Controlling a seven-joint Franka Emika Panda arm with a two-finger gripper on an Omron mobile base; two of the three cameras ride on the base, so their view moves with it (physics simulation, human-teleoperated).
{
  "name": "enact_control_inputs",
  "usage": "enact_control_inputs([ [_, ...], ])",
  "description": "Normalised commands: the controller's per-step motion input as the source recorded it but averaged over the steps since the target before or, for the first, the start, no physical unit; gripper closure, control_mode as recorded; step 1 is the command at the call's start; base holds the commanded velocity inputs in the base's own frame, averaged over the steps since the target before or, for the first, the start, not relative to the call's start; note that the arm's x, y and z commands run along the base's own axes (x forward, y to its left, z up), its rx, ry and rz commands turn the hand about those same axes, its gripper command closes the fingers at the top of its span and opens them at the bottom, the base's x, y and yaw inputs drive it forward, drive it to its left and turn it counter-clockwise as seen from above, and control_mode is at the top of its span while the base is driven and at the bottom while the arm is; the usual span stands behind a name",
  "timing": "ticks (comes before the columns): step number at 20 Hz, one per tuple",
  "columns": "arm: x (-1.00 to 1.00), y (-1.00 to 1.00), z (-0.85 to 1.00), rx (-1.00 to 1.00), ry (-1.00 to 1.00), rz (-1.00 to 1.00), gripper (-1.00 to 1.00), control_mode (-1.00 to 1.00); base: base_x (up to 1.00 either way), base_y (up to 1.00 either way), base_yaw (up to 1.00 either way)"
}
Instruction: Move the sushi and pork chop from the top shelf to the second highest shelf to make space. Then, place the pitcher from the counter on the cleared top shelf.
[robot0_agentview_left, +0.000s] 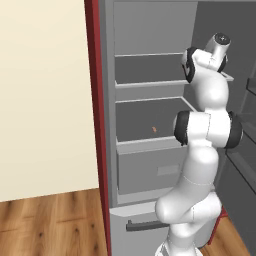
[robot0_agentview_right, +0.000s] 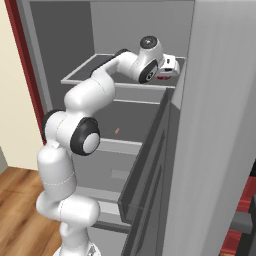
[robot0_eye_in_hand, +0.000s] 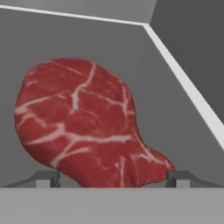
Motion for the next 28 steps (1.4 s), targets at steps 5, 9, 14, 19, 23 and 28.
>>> enact_control_inputs([
  [5,0.07,0.00,-0.39,-0.05,0.00,0.00,1.00,-1.00,0.00,0.00,0.00],
  [9,0.00,0.00,-0.47,-0.03,0.00,0.01,1.00,-1.00,0.00,0.00,0.00],
  [14,0.00,0.00,-0.49,-0.01,0.00,0.14,1.00,-1.00,0.00,0.00,0.00],
  [19,-0.01,0.00,-0.56,0.00,-0.13,0.25,1.00,-1.00,0.00,0.00,0.00],
  [23,0.00,0.00,-0.30,0.00,-0.05,0.25,1.00,-1.00,0.00,0.00,0.00],
  [28,0.00,0.10,0.06,0.00,0.11,0.21,1.00,-1.00,0.00,0.00,0.00],
])
